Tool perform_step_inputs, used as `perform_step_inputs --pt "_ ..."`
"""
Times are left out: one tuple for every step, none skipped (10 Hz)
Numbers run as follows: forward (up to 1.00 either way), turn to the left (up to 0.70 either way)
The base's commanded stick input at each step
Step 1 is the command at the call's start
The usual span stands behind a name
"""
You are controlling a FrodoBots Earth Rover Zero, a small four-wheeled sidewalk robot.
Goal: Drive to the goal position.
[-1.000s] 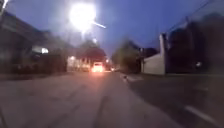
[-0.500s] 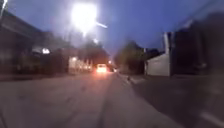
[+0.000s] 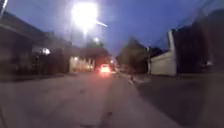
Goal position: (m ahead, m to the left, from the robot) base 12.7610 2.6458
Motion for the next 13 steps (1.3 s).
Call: perform_step_inputs --pt "0.70 0.00" --pt "0.70 0.00" --pt "0.70 0.00" --pt "0.70 0.00" --pt "0.70 0.00" --pt "0.70 0.00" --pt "0.70 0.00" --pt "0.70 -0.02" --pt "0.70 -0.15" --pt "0.70 -0.28" --pt "0.70 -0.35" --pt "0.70 -0.35" --pt "0.70 -0.35"
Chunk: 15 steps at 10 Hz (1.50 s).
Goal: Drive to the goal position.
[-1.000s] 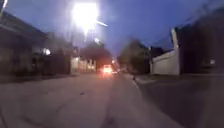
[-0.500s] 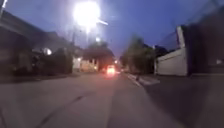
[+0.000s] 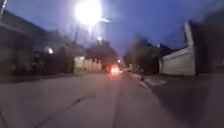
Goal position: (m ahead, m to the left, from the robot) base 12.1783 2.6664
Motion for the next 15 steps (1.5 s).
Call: perform_step_inputs --pt "0.70 -0.28" --pt "0.70 0.00" --pt "0.70 0.00" --pt "0.70 0.00" --pt "0.70 0.00" --pt "0.70 0.00" --pt "0.70 0.00" --pt "0.70 -0.13" --pt "0.70 -0.32" --pt "0.70 -0.35" --pt "0.70 -0.35" --pt "0.70 -0.35" --pt "0.70 -0.35" --pt "0.70 -0.35" --pt "0.70 -0.33"
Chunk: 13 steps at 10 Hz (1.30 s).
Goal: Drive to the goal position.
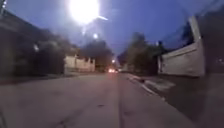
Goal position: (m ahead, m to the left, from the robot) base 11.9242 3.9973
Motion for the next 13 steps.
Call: perform_step_inputs --pt "0.70 -0.07" --pt "0.70 -0.01" --pt "0.70 0.00" --pt "0.70 0.00" --pt "0.70 0.00" --pt "0.70 -0.25" --pt "0.70 -0.35" --pt "0.70 -0.33" --pt "0.70 -0.26" --pt "0.70 -0.07" --pt "0.70 0.00" --pt "0.70 0.00" --pt "0.70 0.00"
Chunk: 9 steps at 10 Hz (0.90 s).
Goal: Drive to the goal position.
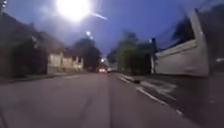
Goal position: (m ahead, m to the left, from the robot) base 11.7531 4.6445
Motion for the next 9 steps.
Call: perform_step_inputs --pt "0.70 0.00" --pt "0.70 0.00" --pt "0.70 0.00" --pt "0.70 0.00" --pt "0.70 0.00" --pt "0.70 -0.05" --pt "0.70 -0.23" --pt "0.70 -0.33" --pt "0.70 -0.06"
